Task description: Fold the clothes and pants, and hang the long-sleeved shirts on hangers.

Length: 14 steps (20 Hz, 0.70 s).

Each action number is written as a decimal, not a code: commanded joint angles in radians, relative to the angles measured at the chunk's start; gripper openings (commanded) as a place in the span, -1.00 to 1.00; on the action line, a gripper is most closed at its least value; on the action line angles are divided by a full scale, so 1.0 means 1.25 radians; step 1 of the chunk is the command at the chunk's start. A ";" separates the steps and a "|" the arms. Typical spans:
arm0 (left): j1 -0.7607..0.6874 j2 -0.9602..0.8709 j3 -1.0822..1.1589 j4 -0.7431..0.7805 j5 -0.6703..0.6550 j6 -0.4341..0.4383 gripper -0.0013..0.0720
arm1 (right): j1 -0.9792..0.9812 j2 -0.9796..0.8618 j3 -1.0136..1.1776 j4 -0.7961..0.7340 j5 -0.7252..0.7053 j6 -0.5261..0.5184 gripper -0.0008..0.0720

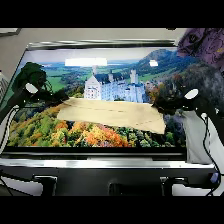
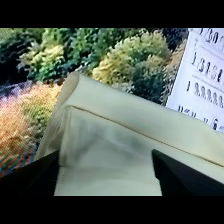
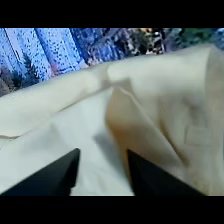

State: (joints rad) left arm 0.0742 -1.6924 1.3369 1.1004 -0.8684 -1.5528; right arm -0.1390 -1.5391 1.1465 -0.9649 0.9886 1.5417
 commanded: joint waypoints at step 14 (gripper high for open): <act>0.044 0.089 0.106 0.030 -0.144 -0.023 0.95 | -0.275 -0.107 0.019 0.162 0.313 -0.301 0.94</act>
State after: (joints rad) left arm 0.1272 -1.5875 1.4651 1.1362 -1.0332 -1.5818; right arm -0.4740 -1.6138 1.1885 -0.8268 1.3693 1.2404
